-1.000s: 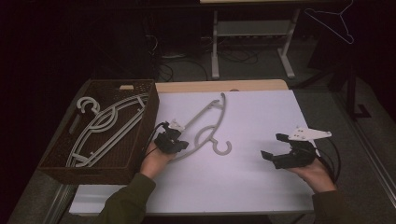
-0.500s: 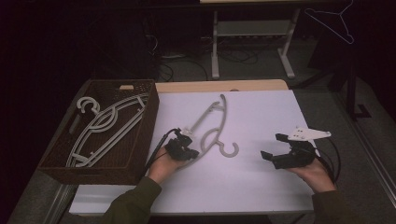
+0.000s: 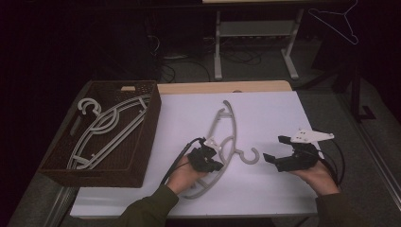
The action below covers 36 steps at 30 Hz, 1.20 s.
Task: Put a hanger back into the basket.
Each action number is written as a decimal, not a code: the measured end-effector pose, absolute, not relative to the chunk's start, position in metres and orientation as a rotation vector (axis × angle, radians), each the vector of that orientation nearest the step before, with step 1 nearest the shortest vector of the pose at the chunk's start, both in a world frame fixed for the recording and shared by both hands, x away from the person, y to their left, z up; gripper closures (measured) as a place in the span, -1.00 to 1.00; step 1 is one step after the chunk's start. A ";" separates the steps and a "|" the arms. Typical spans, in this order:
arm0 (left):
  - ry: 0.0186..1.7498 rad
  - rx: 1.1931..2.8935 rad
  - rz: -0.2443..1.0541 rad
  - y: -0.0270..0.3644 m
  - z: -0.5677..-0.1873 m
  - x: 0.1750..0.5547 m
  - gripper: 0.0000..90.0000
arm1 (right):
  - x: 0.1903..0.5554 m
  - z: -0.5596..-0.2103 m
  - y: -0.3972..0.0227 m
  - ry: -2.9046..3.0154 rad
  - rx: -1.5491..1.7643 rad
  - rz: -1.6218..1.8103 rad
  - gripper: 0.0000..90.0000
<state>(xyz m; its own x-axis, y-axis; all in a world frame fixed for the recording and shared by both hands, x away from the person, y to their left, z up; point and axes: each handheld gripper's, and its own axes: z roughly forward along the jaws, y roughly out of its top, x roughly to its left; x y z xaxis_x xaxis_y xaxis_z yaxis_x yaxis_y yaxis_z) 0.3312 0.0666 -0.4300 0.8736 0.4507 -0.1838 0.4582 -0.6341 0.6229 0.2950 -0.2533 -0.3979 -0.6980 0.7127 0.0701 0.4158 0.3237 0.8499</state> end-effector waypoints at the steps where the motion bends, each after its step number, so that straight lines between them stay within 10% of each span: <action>1: 0.654 2.339 0.005 0.071 -0.426 0.336 1.00 | 0.295 -0.398 -0.253 2.279 1.015 1.319 -0.80; 21: 0.706 2.350 0.211 0.031 -0.417 0.466 1.00 | 0.296 -0.398 -0.251 2.282 1.008 1.365 -0.79; 36: 0.867 2.428 0.283 0.062 -0.434 0.478 1.00 | 0.295 -0.399 -0.249 2.292 1.000 1.366 -0.79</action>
